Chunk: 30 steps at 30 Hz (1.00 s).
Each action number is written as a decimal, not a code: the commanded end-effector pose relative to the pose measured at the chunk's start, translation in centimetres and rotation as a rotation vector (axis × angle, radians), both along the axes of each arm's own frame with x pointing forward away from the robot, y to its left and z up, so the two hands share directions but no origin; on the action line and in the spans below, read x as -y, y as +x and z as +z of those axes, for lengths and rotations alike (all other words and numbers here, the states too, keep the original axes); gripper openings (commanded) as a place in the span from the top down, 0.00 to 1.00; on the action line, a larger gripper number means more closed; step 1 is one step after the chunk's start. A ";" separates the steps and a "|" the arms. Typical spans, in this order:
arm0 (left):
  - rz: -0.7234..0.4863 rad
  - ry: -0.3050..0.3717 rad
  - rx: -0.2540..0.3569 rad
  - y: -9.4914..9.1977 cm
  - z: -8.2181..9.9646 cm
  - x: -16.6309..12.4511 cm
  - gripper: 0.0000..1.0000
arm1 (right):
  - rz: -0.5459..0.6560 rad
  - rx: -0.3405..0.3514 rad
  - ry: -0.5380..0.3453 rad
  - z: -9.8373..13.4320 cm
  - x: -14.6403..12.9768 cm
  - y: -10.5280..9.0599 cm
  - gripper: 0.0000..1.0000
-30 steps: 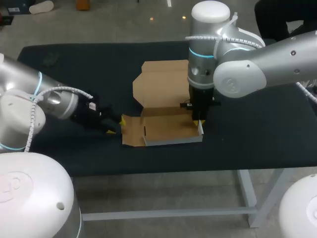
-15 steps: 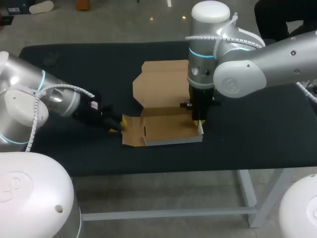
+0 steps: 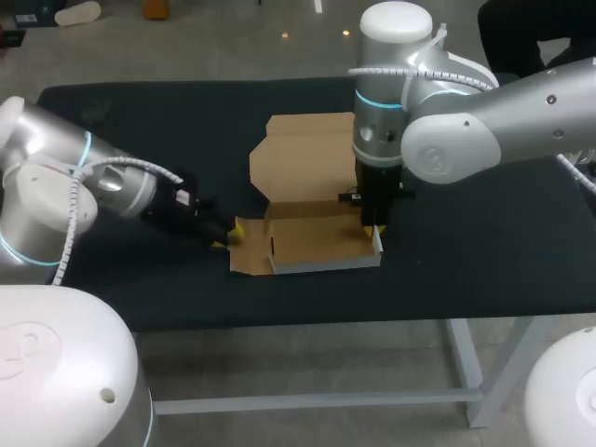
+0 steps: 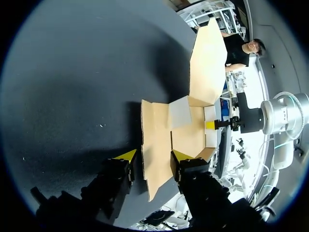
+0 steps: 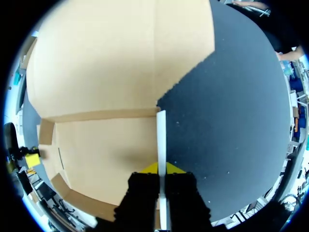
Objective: Assemble the packaging by folding the flat box into shape, placing the metal phone stand inside, and closing the box properly
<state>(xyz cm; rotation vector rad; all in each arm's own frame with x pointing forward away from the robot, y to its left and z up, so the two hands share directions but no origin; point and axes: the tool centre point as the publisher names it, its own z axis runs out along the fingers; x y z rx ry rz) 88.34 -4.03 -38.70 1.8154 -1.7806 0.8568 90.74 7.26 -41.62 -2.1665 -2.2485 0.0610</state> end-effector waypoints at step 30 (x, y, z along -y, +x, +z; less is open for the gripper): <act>0.109 0.228 0.027 -0.1 2.8 4.1 0.97 | 0.001 -0.005 -0.001 0.1 0.0 0.1 1.00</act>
